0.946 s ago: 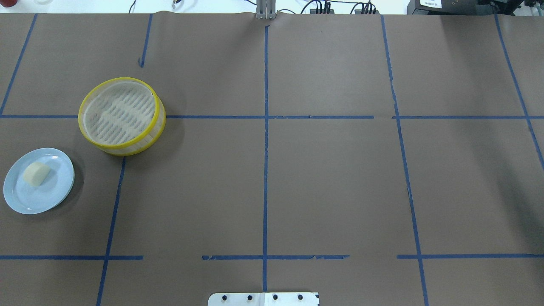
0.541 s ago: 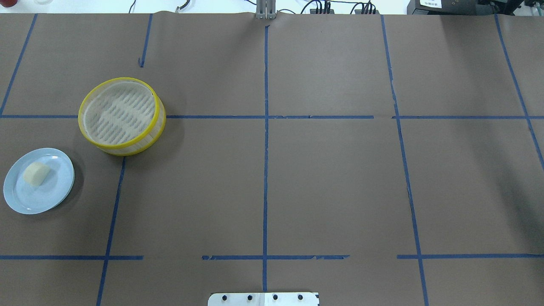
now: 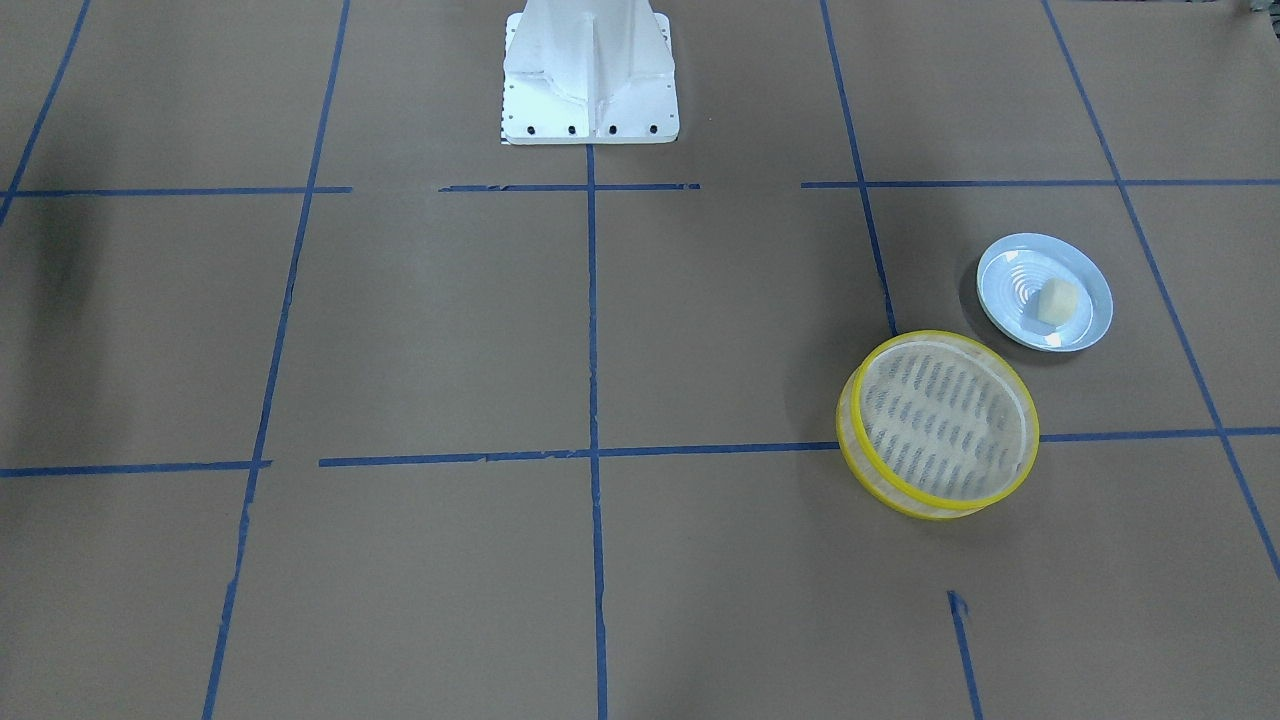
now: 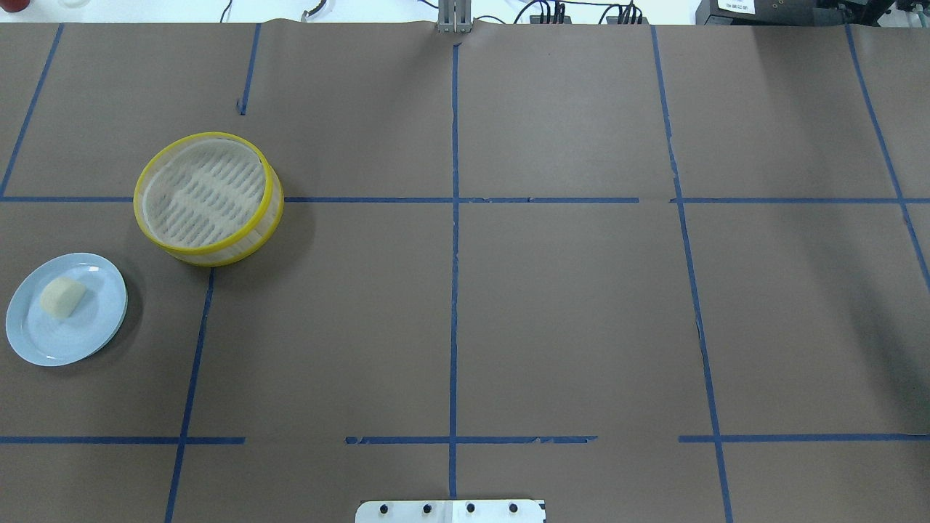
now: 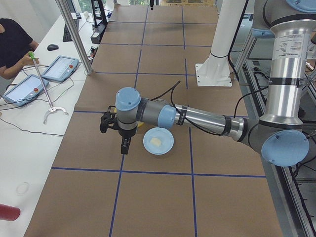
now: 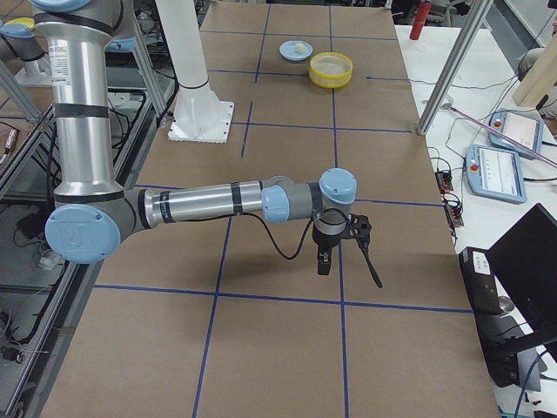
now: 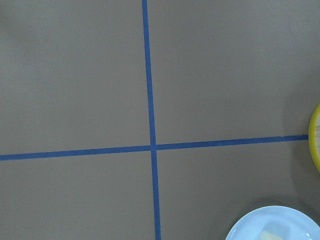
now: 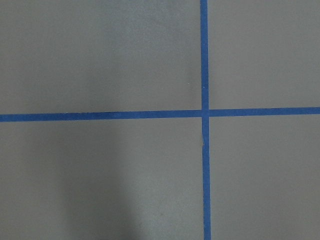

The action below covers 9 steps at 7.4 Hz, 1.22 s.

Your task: Place bun in steamer

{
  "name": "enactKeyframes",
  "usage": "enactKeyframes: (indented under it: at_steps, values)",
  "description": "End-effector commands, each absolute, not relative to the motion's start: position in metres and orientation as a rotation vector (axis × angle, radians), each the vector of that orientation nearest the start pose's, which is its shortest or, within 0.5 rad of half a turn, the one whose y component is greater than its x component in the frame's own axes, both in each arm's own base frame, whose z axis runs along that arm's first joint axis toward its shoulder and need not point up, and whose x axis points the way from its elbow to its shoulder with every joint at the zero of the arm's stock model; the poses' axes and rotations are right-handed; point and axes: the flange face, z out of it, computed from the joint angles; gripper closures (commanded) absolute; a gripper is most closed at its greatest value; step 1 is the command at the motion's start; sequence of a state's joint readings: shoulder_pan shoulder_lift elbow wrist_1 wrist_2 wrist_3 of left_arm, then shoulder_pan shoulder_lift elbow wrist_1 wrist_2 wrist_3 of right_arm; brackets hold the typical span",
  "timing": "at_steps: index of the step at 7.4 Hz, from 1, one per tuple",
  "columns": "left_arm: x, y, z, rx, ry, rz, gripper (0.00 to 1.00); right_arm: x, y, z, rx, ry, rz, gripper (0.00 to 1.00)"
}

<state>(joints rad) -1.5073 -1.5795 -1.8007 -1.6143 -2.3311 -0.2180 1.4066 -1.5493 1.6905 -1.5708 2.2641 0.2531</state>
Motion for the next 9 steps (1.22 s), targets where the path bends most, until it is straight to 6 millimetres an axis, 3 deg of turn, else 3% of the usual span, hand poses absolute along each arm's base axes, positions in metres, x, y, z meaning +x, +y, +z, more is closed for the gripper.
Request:
enactKeyframes:
  at_steps: [1,3,5,7,9]
  values:
    - [0.029,-0.464,0.528,0.114,0.804,-0.069,0.0,-0.014,-0.511,0.594,-0.011,-0.705,0.036,0.0]
    - [0.08,-0.418,0.551,0.142,0.846,-0.13,0.0,-0.014,-0.511,0.594,-0.011,-0.705,0.036,0.0]
    - [0.145,-0.4,0.576,0.108,0.829,-0.13,0.0,-0.014,-0.511,0.594,-0.011,-0.705,0.036,0.0]
    - [0.175,-0.398,0.585,0.101,0.826,-0.124,0.0,-0.014,-0.511,0.594,-0.011,-0.705,0.036,0.0]
    - [0.189,-0.42,0.594,0.108,0.811,-0.127,0.0,-0.014,-0.511,0.594,-0.011,-0.705,0.036,0.0]
